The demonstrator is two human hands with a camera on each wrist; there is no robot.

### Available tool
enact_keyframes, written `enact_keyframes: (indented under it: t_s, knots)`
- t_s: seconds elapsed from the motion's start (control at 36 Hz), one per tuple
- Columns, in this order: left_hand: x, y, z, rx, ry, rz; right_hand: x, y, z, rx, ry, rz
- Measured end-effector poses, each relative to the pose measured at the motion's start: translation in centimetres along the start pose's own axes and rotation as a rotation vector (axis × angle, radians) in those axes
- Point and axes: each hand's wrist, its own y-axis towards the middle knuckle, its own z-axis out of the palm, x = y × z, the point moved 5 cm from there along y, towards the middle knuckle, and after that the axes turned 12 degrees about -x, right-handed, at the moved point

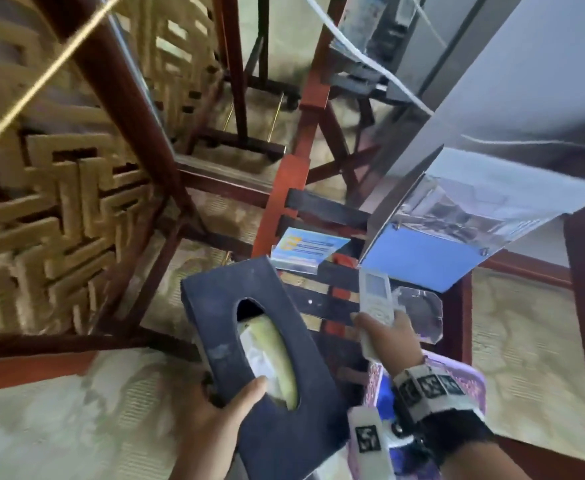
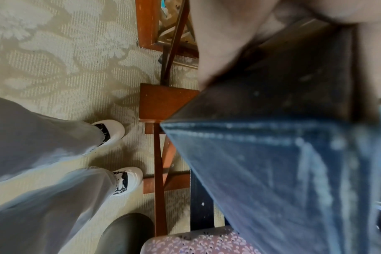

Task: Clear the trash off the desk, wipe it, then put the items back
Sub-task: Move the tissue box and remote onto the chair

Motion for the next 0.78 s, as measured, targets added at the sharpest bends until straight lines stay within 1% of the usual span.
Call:
enact_keyframes:
  t_s: [0.06, 0.17, 0.25, 0.31, 0.39, 0.47, 0.56, 0.61, 0.69, 0.78]
  knots:
    - [0.9, 0.8, 0.6, -0.004, 0.013, 0.061, 0.1, 1.2, 0.9, -0.013, -0.010, 0.006]
    - [2.9, 2.4, 1.5, 0.022, -0.026, 0.054, -0.1, 3.3, 2.3, -0.024, -0.113, 0.005]
    - [3.9, 3.0, 1.9, 0.037, -0.043, 0.023, 0.3, 4.5, 3.4, -0.001, -0.200, -0.010]
    - [4.4, 3.3, 2.1, 0.054, -0.062, -0.007, 0.7, 5.3, 4.1, 0.031, -0.304, -0.003]
    - [5.4, 3.7, 2.1, 0.020, -0.135, -0.089, 1.5, 5.6, 4.3, 0.073, -0.489, -0.026]
    - [5.6, 3.6, 2.2, 0.004, -0.163, -0.135, 1.3, 5.6, 4.7, 0.053, -0.671, -0.055]
    - [5.4, 3.8, 2.5, -0.009, -0.175, -0.154, 0.4, 6.0, 5.9, 0.043, -0.787, -0.119]
    - [5.3, 4.0, 2.6, -0.002, -0.189, -0.173, 0.2, 6.3, 6.4, 0.029, -0.809, -0.138]
    - [5.3, 4.0, 2.6, 0.024, -0.223, -0.188, 0.1, 6.9, 7.0, 0.015, -0.776, -0.131]
    - [5.2, 4.0, 2.6, 0.038, -0.235, -0.199, 0.3, 7.7, 7.2, -0.057, -0.797, -0.148]
